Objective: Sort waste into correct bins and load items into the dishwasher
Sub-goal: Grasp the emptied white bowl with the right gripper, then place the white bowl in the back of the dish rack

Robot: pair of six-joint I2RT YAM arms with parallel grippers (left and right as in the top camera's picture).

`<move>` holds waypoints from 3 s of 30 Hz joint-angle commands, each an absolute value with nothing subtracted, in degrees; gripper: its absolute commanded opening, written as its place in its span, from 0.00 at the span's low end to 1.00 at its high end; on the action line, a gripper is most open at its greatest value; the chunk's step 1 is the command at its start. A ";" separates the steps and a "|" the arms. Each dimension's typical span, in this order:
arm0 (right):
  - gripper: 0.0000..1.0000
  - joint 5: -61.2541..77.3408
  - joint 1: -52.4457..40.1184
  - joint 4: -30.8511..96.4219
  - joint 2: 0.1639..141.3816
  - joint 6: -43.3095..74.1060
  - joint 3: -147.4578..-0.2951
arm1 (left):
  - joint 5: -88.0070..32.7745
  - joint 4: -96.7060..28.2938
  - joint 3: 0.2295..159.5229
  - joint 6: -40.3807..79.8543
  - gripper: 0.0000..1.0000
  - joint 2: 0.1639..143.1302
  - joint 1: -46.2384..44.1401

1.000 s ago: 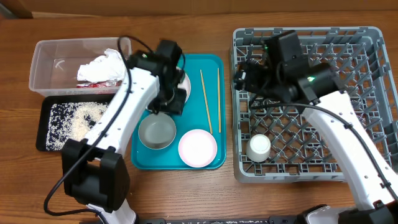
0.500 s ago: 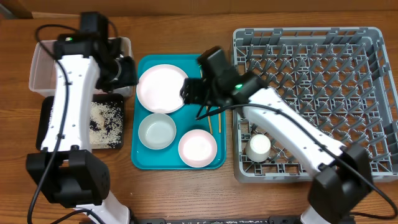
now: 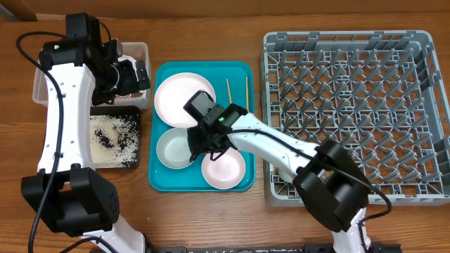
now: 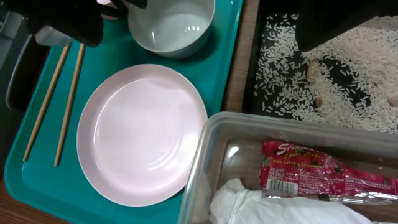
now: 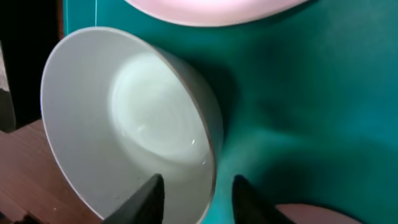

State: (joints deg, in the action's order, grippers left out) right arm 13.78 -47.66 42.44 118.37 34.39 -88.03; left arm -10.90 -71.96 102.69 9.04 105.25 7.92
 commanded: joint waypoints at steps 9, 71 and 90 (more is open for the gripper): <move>0.04 13.37 -47.51 40.95 119.59 35.64 -89.23 | -11.44 -71.11 104.27 9.21 1.00 105.27 7.86; 0.04 -70.39 -27.75 32.97 113.25 5.96 -89.60 | -11.44 -71.11 104.27 9.21 1.00 105.27 7.86; 0.28 -64.47 -34.46 36.75 116.73 7.49 -89.58 | -11.44 -71.11 104.27 9.21 1.00 105.27 7.86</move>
